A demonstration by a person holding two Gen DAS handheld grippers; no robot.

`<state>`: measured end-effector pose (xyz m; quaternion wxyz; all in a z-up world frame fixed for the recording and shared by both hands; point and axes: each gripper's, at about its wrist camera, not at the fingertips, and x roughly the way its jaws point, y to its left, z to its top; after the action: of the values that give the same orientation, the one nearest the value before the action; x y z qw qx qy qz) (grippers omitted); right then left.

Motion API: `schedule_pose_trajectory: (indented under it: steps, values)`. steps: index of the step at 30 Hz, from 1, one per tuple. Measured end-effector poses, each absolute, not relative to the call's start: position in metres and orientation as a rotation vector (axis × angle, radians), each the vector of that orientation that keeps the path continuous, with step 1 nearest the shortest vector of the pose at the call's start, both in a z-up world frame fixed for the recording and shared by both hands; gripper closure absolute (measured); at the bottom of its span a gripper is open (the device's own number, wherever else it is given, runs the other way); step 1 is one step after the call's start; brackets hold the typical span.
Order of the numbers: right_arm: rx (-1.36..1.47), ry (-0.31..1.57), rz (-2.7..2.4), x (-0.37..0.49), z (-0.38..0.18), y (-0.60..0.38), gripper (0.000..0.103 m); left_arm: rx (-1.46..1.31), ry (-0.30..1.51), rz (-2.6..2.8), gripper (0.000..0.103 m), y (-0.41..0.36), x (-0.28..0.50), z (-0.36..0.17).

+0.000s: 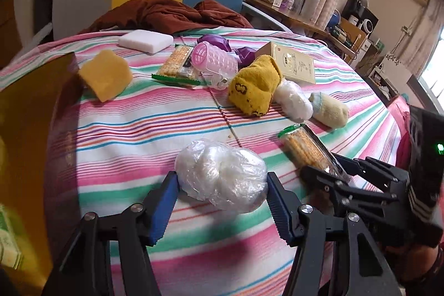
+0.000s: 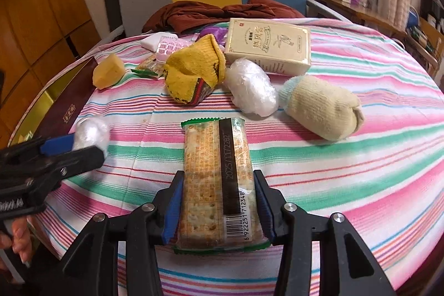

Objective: Organize objects
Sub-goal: 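Grasp the plastic-wrapped ball with the left tool while the right tool holds the cracker packet, then lower the cracker packet and wrapped ball into the gold tray and open both tools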

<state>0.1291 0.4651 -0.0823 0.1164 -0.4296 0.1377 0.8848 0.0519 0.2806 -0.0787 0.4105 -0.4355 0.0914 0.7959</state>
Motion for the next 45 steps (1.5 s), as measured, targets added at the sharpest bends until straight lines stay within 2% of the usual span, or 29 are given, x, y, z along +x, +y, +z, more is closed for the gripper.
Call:
schedule_pose_trajectory:
  steps: [7,26,36,45]
  values:
    - [-1.264,0.531,2.618,0.128,-0.072,0.451,0.056,-1.013,0.248,2.027,0.040,0.258,0.067,-0.056]
    - [-1.274,0.496,2.924,0.088,-0.013,0.345,0.056,-0.965,0.018,2.240,0.040,0.128,0.031,-0.010]
    - [-1.376,0.377,3.065,0.047,-0.006,0.265,0.056,-1.041,-0.118,2.385,0.040,0.057,-0.032,-0.013]
    - [-1.468,0.396,3.033,0.004,-0.025,0.229,0.055,-1.171,-0.155,2.469,0.040,0.022,-0.081,-0.036]
